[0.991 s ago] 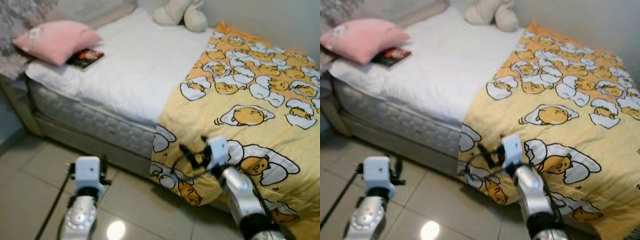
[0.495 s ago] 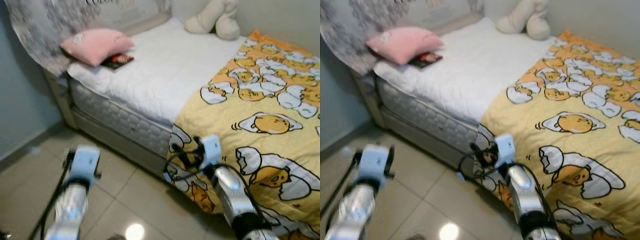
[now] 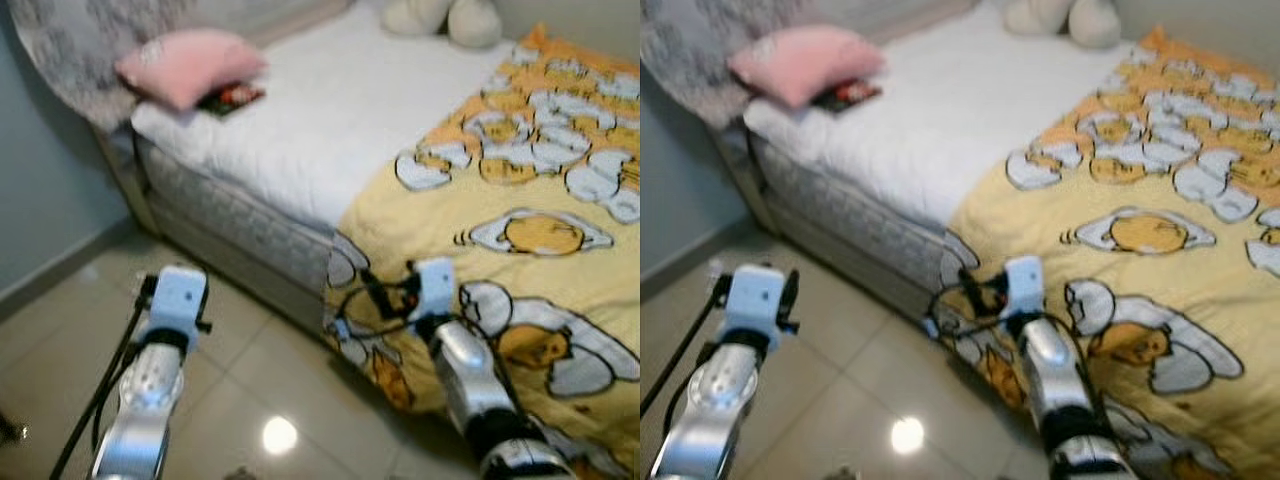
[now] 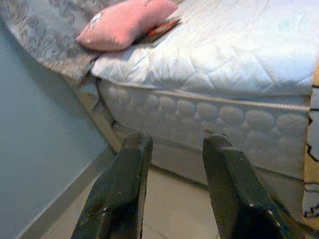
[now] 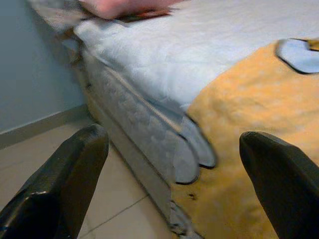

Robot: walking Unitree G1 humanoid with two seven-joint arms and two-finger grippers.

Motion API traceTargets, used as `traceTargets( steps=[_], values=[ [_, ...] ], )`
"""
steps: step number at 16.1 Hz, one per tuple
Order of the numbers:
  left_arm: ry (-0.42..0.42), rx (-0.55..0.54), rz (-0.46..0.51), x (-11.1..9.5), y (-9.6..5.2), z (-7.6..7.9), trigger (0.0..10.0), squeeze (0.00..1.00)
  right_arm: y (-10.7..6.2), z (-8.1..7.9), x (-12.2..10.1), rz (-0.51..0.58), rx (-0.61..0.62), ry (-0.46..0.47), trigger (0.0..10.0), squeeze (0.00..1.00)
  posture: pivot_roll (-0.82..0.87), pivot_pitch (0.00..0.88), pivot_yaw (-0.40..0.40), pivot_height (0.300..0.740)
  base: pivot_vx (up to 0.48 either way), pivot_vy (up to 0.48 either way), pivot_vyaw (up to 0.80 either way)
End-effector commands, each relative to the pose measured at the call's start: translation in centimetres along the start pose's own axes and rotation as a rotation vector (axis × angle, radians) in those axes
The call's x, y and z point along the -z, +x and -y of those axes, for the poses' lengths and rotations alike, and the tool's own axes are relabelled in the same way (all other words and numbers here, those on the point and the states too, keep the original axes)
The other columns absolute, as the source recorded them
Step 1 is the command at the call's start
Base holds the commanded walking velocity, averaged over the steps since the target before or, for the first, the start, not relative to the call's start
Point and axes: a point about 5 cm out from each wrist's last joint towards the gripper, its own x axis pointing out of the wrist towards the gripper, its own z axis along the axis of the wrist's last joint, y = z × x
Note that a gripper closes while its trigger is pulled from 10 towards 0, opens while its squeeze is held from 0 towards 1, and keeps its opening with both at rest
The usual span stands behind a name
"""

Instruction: Clean up the room

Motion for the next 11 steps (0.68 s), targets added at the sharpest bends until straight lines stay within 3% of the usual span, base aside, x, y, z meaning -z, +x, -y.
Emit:
traceTargets(
  steps=[1,5,10,11],
  values=[
    [-0.026,-0.038,-0.04,1.0,-0.3,0.1,10.0,0.0,0.4,-0.4,-0.3,0.003,-0.035,-0.01,10.0,0.0,0.13,0.0,-0.034,0.74,0.0,0.0,0.43],
    [-0.026,-0.064,-0.103,2.5,-0.8,0.9,10.0,0.0,0.2,0.1,-0.1,-0.012,-0.052,-0.014,10.0,0.0,0.13,0.0,-0.067,0.74,0.0,0.0,0.43],
    [0.04,-0.052,-0.097,2.0,-0.5,0.8,10.0,0.0,0.1,-0.2,0.2,-0.023,-0.066,0.015,10.0,0.0,0.13,0.0,-0.06,0.74,0.0,0.0,0.42],
    [-0.012,-0.055,-0.08,1.7,-0.4,0.7,10.0,0.0,0.0,-0.4,0.5,-0.032,-0.078,0.015,10.0,0.0,0.12,0.0,-0.058,0.74,0.255,0.0,0.41]
  ],
)
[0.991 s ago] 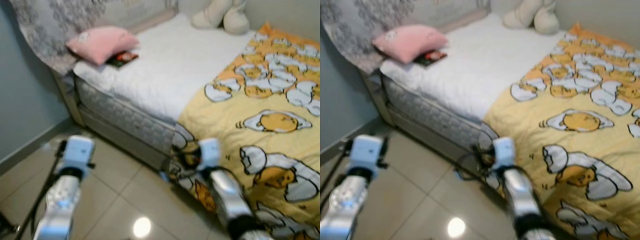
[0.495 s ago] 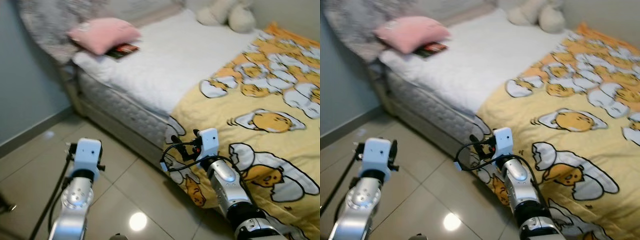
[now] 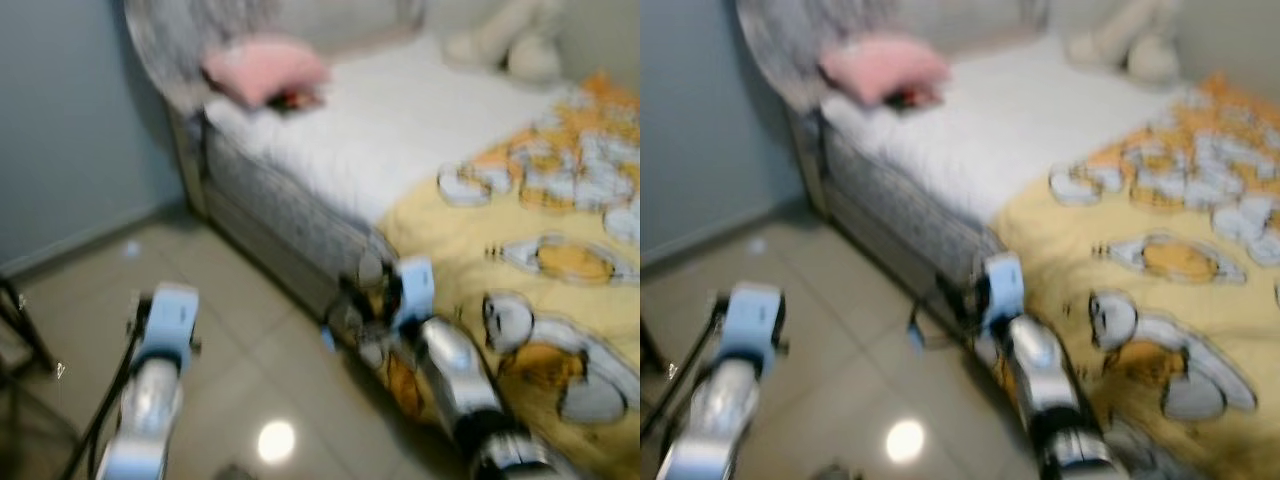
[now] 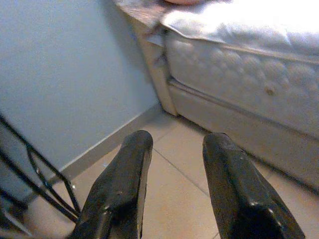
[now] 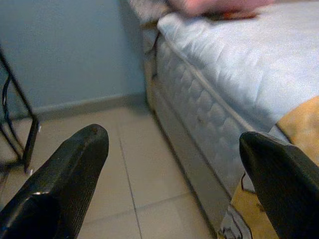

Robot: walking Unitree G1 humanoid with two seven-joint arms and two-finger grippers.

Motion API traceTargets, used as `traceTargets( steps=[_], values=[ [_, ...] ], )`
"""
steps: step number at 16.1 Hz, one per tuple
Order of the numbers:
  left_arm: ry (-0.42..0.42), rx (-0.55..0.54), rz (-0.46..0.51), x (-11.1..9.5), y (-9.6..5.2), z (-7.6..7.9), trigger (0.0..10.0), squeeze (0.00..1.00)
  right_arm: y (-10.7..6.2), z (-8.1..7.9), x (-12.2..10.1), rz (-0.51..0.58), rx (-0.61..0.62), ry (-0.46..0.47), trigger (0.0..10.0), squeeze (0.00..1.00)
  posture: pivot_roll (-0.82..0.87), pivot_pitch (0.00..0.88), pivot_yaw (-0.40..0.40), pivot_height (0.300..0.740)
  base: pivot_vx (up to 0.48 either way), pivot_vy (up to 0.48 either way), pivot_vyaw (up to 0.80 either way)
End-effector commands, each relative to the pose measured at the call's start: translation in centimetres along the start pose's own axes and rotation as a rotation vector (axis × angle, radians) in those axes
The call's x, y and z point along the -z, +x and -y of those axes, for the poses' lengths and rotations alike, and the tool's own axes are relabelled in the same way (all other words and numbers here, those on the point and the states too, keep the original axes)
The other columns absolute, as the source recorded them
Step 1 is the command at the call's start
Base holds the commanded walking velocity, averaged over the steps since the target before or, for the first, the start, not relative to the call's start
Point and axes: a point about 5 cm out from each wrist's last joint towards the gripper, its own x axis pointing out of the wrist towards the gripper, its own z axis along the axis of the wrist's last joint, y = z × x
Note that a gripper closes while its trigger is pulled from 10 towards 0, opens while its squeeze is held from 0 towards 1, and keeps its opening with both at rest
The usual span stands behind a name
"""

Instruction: Clean up the room

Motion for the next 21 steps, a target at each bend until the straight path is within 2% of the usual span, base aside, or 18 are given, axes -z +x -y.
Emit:
traceTargets(
  steps=[1,2,6,8,11,13,17,20,21],
  values=[
    [-0.077,-0.001,-0.019,-0.1,-0.1,0.3,10.0,0.0,-0.1,0.1,0.0,0.001,-0.009,0.003,10.0,0.0,0.12,0.0,-0.055,0.74,0.48,0.0,0.4],
    [-0.108,-0.028,-0.038,0.0,0.0,0.1,10.0,0.0,-0.1,0.0,0.1,-0.005,-0.017,0.0,10.0,0.0,0.12,0.0,-0.054,0.74,0.48,0.0,0.4],
    [-0.11,-0.06,-0.036,-0.2,0.3,0.3,10.0,0.0,0.0,-0.3,0.7,-0.069,-0.025,-0.062,10.0,0.0,0.12,0.0,-0.051,0.74,0.48,0.0,0.1],
    [-0.104,-0.055,0.01,-0.5,0.2,0.4,10.0,0.0,0.0,0.1,0.3,-0.033,-0.024,-0.015,10.0,0.0,0.12,0.0,-0.054,0.74,0.0,0.0,0.58],
    [-0.08,-0.066,-0.018,0.6,-0.3,0.2,10.0,0.0,-0.2,0.6,0.3,-0.038,-0.009,-0.007,10.0,0.0,0.13,0.0,-0.063,0.74,0.0,0.0,0.48],
    [-0.148,-0.034,-0.002,0.5,-0.8,0.4,10.0,0.0,-0.2,0.5,0.5,-0.045,-0.021,-0.008,10.0,0.0,0.14,0.0,-0.065,0.74,0.195,-0.139,0.45],
    [-0.123,-0.074,-0.039,1.1,-1.0,0.3,10.0,0.0,0.0,-0.1,0.6,-0.056,-0.055,-0.011,10.0,0.0,0.16,0.0,-0.075,0.74,0.388,-0.277,0.45],
    [-0.052,-0.052,-0.022,1.4,-1.2,-0.3,10.0,0.0,0.2,0.1,0.4,-0.056,-0.051,-0.008,10.0,0.0,0.17,0.0,-0.084,0.74,0.39,-0.274,0.45],
    [-0.059,-0.047,-0.039,1.7,-1.2,-0.5,10.0,0.0,0.2,0.2,0.3,-0.055,-0.053,-0.009,10.0,0.0,0.17,0.0,-0.083,0.74,0.371,-0.296,0.45]
  ],
)
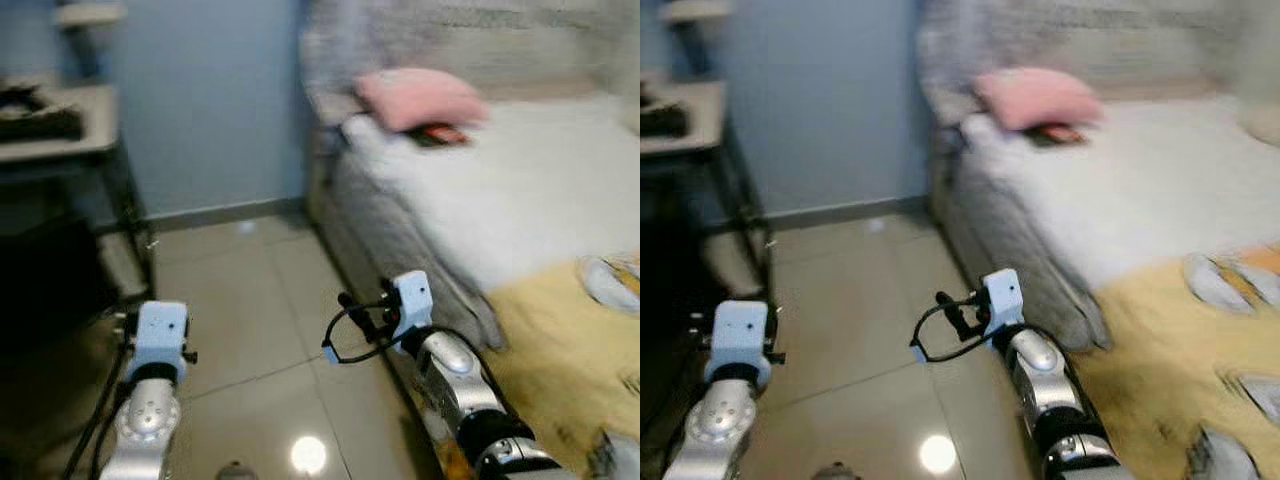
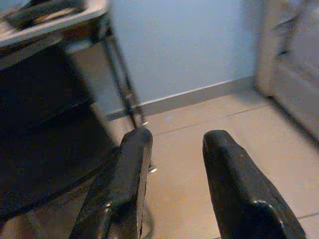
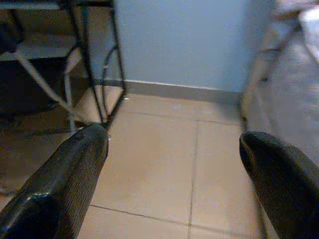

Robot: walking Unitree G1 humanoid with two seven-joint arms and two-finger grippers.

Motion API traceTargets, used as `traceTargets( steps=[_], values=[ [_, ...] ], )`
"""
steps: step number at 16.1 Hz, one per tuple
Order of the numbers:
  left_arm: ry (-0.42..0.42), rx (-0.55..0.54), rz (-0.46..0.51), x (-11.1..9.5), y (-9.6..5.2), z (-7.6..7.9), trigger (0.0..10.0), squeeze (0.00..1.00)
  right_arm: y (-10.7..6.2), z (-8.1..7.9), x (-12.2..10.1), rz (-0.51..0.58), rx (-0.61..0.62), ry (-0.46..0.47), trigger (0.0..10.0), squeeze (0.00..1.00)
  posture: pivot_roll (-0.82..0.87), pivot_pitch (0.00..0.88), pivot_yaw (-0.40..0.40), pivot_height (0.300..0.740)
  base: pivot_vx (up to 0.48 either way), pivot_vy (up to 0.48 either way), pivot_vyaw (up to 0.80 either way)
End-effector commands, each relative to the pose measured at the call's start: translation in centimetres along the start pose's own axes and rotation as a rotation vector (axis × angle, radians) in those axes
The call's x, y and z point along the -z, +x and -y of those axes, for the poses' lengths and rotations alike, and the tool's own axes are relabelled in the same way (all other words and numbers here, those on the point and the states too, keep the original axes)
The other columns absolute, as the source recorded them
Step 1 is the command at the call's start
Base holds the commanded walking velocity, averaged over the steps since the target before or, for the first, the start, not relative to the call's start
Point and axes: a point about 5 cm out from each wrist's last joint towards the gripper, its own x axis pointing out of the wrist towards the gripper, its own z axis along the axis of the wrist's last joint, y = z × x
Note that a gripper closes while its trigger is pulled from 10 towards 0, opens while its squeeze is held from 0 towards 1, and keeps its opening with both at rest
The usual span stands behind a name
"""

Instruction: Clean up the room

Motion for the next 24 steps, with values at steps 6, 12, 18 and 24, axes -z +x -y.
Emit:
traceTargets(
  steps=[6,12,18,24],
  values=[
    [0.0,0.018,0.03,-1.0,0.0,0.6,10.0,0.0,0.2,-0.1,-0.3,0.009,-0.034,0.01,10.0,0.0,0.17,0.0,-0.082,0.74,0.219,-0.053,0.43],
    [0.115,0.114,0.045,-1.7,0.4,0.2,10.0,0.0,-0.3,0.5,0.7,-0.005,0.109,0.055,10.0,0.0,0.14,0.0,-0.006,0.74,0.4,0.0,0.28],
    [0.194,0.212,0.071,-3.6,3.2,0.0,10.0,0.0,-0.4,0.5,0.8,0.039,0.241,0.111,10.0,0.0,0.06,0.0,0.116,0.74,0.0,0.0,0.0],
    [0.111,0.261,0.086,-4.3,3.7,1.9,10.0,0.0,-0.5,0.2,0.9,0.048,0.219,0.09,10.0,0.0,0.02,0.0,0.098,0.74,0.378,0.0,0.51]
  ],
)
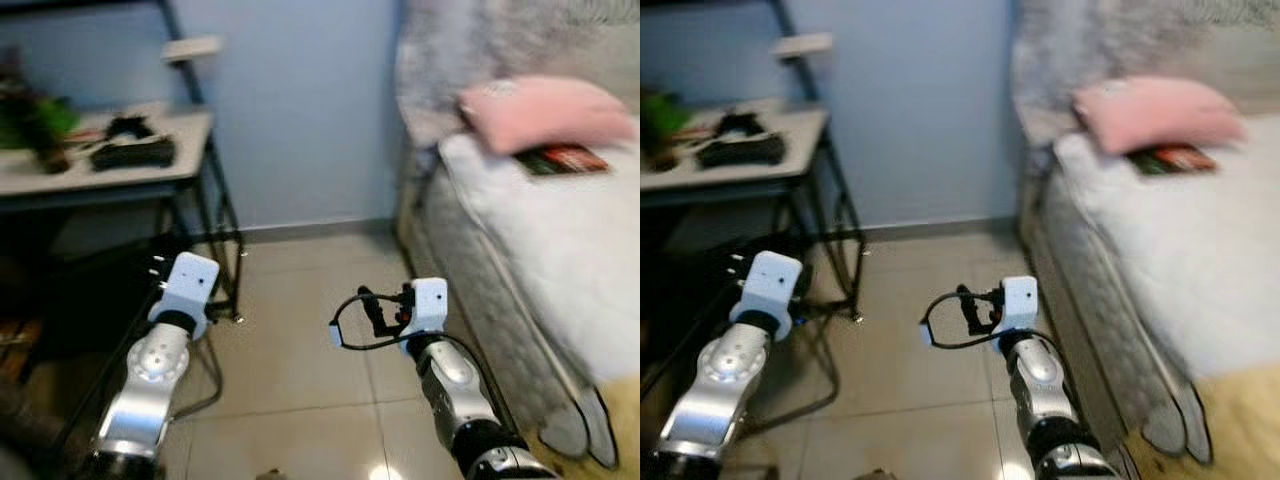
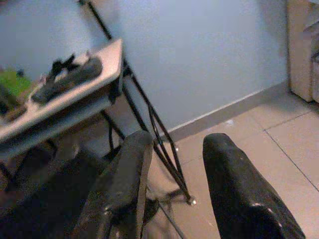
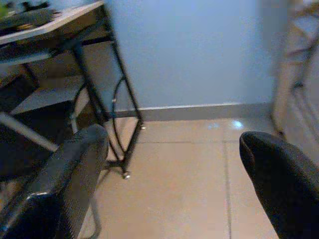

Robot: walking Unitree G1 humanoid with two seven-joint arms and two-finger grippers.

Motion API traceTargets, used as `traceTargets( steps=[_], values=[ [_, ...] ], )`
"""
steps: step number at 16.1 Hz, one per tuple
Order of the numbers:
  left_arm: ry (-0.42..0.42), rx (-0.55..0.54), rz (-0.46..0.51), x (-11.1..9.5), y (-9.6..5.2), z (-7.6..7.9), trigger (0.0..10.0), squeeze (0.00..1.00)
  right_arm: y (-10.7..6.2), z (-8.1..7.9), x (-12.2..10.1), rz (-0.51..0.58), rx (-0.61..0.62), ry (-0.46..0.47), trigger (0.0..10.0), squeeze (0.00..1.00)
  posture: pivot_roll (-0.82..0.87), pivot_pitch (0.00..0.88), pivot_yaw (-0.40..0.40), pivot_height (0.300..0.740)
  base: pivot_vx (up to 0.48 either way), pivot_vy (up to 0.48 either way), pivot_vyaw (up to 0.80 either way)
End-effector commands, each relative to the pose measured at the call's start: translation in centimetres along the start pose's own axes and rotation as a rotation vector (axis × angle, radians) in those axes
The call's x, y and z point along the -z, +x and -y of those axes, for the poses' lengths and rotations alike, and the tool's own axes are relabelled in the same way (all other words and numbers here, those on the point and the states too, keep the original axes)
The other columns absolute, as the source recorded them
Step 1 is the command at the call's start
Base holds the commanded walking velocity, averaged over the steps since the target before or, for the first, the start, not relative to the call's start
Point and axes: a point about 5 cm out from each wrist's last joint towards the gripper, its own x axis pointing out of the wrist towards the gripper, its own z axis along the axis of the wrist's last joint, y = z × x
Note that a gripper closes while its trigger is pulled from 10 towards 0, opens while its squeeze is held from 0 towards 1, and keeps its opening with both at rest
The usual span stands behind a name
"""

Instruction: Clean up the room

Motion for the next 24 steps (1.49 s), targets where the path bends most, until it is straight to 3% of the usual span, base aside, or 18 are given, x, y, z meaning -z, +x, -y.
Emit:
traceTargets(
  steps=[1,5,13,15,16,17,19,20,21,22,24],
  values=[
    [-0.001,0.001,-0.008,0.2,0.1,0.1,10.0,0.0,0.2,-0.4,-0.3,0.013,-0.028,-0.026,10.0,0.0,0.02,0.0,0.086,0.74,0.48,0.0,0.55],
    [-0.085,-0.059,-0.037,1.0,-0.2,0.5,10.0,0.0,0.4,-0.6,-0.7,0.007,-0.072,-0.067,10.0,0.0,0.03,0.0,0.055,0.74,0.48,0.0,0.53],
    [-0.08,-0.057,-0.013,1.5,-0.7,-0.1,10.0,0.0,0.7,-0.5,-1.2,0.022,-0.049,-0.12,10.0,0.0,0.06,0.0,0.031,0.74,0.48,0.0,0.13],
    [-0.193,0.102,0.035,1.7,-4.1,1.7,10.0,0.0,-2.5,0.1,-1.3,0.1,-0.115,-0.359,10.0,0.0,0.08,0.0,0.012,0.74,0.24,0.0,0.0],
    [-0.246,0.204,-0.05,3.5,-6.0,2.9,10.0,0.0,-4.1,1.2,-0.6,0.071,-0.111,-0.38,10.0,0.0,0.08,0.0,0.002,0.74,0.0,0.0,0.0],
    [-0.432,0.149,-0.124,5.7,-7.5,3.4,10.0,0.0,-5.6,3.3,0.5,0.018,-0.039,-0.346,10.0,0.0,0.07,0.0,-0.012,0.74,0.0,0.0,0.0],
    [-0.304,0.222,-0.014,5.5,-7.5,4.5,10.0,0.0,-5.6,3.6,0.2,0.035,0.022,-0.299,10.0,0.0,0.08,0.0,-0.016,0.74,0.0,0.0,0.0],
    [-0.278,0.235,0.011,5.4,-7.6,4.9,10.0,0.0,-5.7,3.4,0.1,0.034,0.018,-0.298,10.0,0.0,0.08,0.0,-0.019,0.74,0.0,0.0,0.0],
    [-0.282,0.228,0.031,5.2,-9.2,7.5,10.0,0.0,-5.9,3.2,0.4,0.026,0.017,-0.291,10.0,0.0,0.08,0.0,-0.023,0.74,0.0,0.0,0.0],
    [-0.282,0.218,0.059,5.0,-9.5,7.5,10.0,0.0,-6.1,3.0,0.5,0.035,0.007,-0.306,10.0,0.0,0.08,0.0,-0.023,0.74,0.0,0.0,0.0],
    [-0.183,0.132,0.184,4.4,-9.1,5.0,10.0,0.0,-6.4,3.7,0.8,0.049,0.041,-0.278,10.0,0.0,0.08,0.0,-0.023,0.74,0.0,0.0,0.0]
  ],
)
